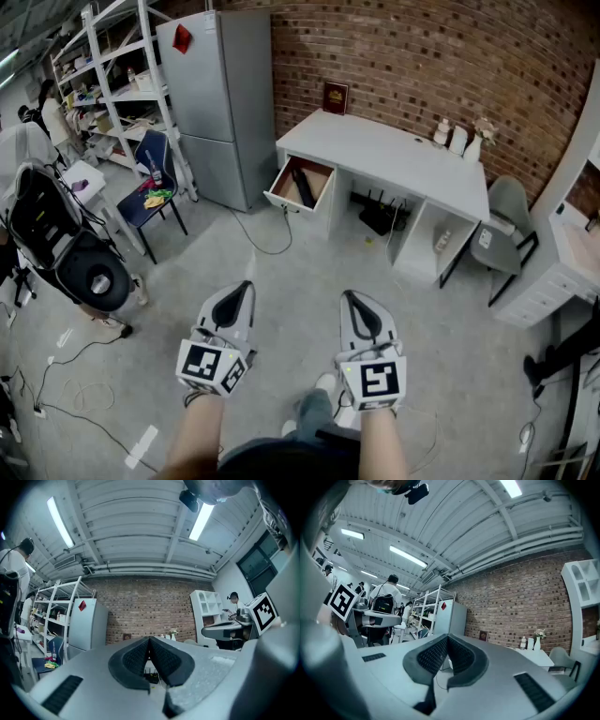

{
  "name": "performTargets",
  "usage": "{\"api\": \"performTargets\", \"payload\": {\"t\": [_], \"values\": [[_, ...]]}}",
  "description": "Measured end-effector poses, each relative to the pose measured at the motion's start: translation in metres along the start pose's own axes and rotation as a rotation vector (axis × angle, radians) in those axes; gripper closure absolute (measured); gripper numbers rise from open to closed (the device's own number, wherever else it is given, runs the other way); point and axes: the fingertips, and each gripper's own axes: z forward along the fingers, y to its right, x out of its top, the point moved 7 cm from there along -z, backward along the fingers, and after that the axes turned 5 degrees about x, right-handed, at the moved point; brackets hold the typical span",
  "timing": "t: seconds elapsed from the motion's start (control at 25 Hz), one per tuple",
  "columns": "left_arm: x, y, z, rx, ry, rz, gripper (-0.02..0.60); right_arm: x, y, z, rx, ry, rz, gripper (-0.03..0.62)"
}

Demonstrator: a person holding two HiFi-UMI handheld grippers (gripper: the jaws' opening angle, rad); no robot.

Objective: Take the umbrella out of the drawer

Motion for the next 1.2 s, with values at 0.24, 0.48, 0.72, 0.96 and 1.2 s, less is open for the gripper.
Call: {"api": "performTargets", "payload": {"t": [0.24,0.48,0.72,0.96,1.2], "values": [[-0.002,-0.012,0.038,0.001,0.004,0.005,0.583,-0.005,0.021,0.034,0.008,-0.001,0.003,0.602],[-0.011,-0.023,0.099,0.003,-0.013,0.007,0.583,-0.013,0.06,0.083,0.011,-0.004,0.012,0.602],[-0.014,-0.029,0.177,0.024,-0.011,0.003,0.583,-0.019,0.114,0.138,0.043,0.004,0.028,0.602],[-0.028,-0.029,0.235,0.06,-0.019,-0.016,0.583,-0.031,0.156,0.181,0.096,0.008,0.028,0.602],[-0.035,-0.026,0.267,0.055,-0.05,-0.007,0.583,-0.043,0.181,0.202,0.109,0.003,0.047,0.602]]}}
